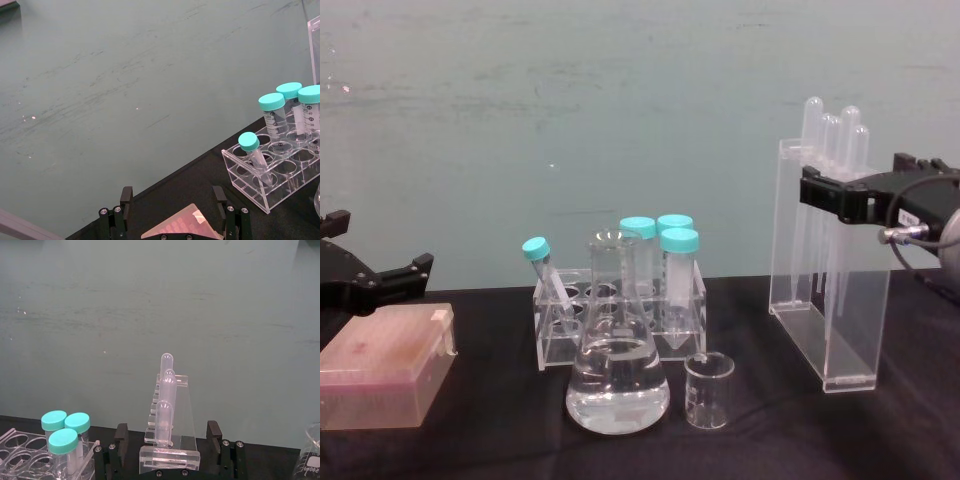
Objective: Place the experimental apparatus aside using one hand.
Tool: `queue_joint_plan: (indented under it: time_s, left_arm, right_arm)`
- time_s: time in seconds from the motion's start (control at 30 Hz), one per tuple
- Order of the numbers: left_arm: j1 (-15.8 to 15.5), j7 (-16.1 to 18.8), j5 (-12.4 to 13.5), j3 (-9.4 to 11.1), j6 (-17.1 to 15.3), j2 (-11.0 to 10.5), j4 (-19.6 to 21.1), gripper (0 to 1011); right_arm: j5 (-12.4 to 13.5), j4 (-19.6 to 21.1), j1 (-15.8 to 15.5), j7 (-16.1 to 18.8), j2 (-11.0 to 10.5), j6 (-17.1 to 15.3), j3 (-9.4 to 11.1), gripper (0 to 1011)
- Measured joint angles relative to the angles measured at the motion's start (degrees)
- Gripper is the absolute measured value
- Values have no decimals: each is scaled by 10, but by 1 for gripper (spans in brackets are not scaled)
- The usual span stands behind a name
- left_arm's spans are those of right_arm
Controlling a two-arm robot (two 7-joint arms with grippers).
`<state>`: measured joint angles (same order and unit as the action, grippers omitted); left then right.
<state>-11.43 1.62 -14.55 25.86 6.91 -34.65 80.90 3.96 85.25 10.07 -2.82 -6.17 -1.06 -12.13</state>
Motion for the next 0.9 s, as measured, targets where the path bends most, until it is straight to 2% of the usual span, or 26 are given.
queue_joint_plan:
  time_s: [0.9]
  left_arm:
    - [0, 0, 0, 0, 0, 0, 0, 1000]
  right_arm:
    - [-28, -12, 4, 13, 42, -5, 32, 1000]
